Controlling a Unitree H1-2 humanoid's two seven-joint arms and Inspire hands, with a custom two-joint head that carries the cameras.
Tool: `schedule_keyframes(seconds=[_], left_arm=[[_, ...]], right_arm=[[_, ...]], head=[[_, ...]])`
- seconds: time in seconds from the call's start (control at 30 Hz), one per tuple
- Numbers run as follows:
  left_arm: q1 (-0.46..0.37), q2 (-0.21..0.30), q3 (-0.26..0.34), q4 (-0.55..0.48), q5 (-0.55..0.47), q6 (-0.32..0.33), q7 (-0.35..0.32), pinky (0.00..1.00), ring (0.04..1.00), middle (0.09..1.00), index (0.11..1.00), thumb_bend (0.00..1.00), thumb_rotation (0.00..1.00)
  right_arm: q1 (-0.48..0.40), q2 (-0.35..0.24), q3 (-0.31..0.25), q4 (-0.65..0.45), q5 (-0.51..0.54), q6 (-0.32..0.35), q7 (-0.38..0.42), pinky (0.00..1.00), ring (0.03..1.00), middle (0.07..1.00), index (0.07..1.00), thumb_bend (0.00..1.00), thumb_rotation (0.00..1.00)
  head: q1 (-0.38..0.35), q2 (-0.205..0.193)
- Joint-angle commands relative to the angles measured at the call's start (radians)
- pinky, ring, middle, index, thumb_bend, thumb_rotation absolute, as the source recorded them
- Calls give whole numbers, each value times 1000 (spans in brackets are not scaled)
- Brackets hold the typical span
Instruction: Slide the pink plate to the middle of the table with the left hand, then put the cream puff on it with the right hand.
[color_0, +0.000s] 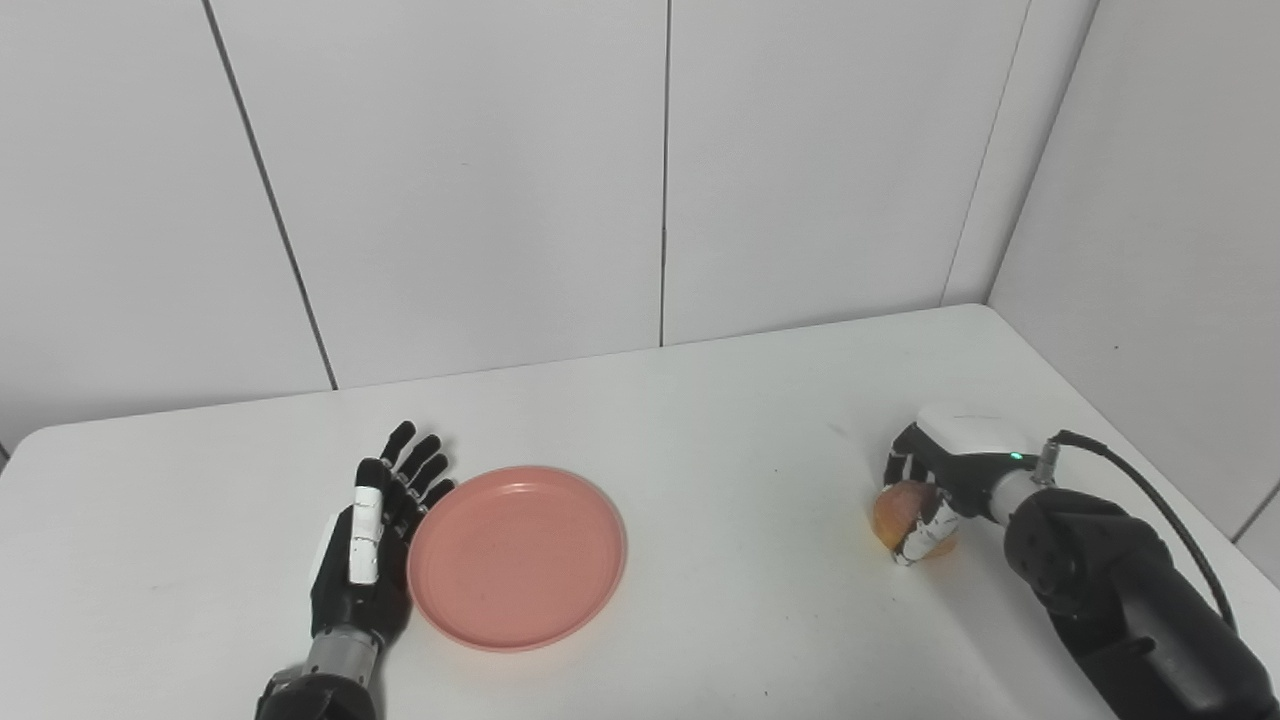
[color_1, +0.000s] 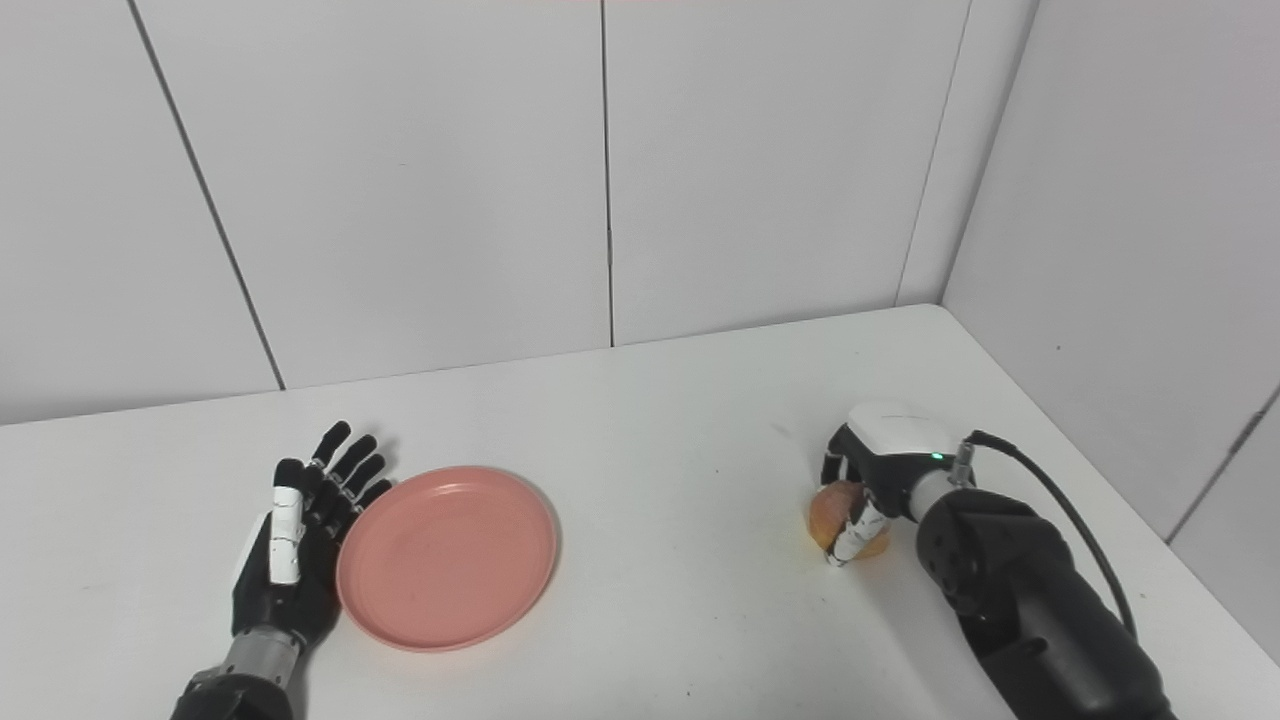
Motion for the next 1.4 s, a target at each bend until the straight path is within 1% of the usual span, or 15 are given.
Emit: schedule_keyframes(seconds=[0.0,0.07,0.23,0.37,0.43,0.7,0.83,0.87,0.9,0.93,1.0,1.17,1.23,1.33,1.37], left_arm=[[51,3,-5,32,6,55,-1,887,920,902,913,898,860],[51,3,-6,32,6,56,0,882,918,902,914,900,860],[44,4,-9,43,12,49,1,871,914,900,911,910,863],[42,1,-12,44,15,48,4,862,914,900,910,910,865],[42,-1,-11,43,17,51,7,866,910,899,909,909,863],[44,-10,-12,36,14,54,9,881,916,905,911,908,855],[44,-12,-12,39,16,53,11,880,911,898,914,901,862],[44,-12,-13,39,17,52,11,878,909,896,913,902,860],[46,-12,-14,36,18,52,11,877,909,895,913,902,860],[47,-12,-14,34,19,53,12,876,910,894,914,903,861],[49,-15,-13,31,18,52,14,879,911,892,913,900,856],[59,-23,-20,10,27,57,26,872,901,883,906,900,854],[62,-28,-22,0,31,61,33,859,892,877,902,900,850],[66,-38,-26,-15,38,67,46,851,891,873,899,897,849],[67,-41,-27,-20,41,69,49,849,891,876,898,892,855]], right_arm=[[-20,-23,-5,-35,-19,18,2,272,408,479,501,518,0],[-22,-20,-8,-54,-23,22,11,297,421,487,494,519,0],[-38,-2,-3,-149,-57,21,39,297,410,480,506,519,0],[-46,25,-11,-209,-16,7,28,309,404,486,513,517,0],[-51,41,-10,-232,0,-1,21,290,395,479,520,516,0],[-72,150,7,-320,26,-12,-32,303,405,473,514,519,0],[-79,218,31,-335,6,-18,-83,315,421,503,493,519,0],[-81,235,34,-338,-1,-11,-92,353,427,517,484,518,0],[-89,261,39,-340,-6,-8,-109,346,426,521,483,518,0],[-94,279,42,-341,-9,-7,-121,299,418,523,486,517,0],[-119,315,56,-331,-12,-19,-140,277,411,522,491,517,0],[-184,368,87,-289,18,-41,-150,303,403,492,515,516,0],[-211,382,109,-267,-3,-33,-143,312,402,486,517,517,0],[-248,397,143,-230,-40,-14,-125,377,423,488,503,519,0],[-255,399,149,-222,-41,-10,-120,331,413,483,510,519,0]], head=[[0,0],[2,1],[11,0],[14,-4],[15,-4],[38,-6],[55,-4],[55,-4],[66,0],[68,1],[84,4],[116,12],[134,17],[173,24],[178,24]])
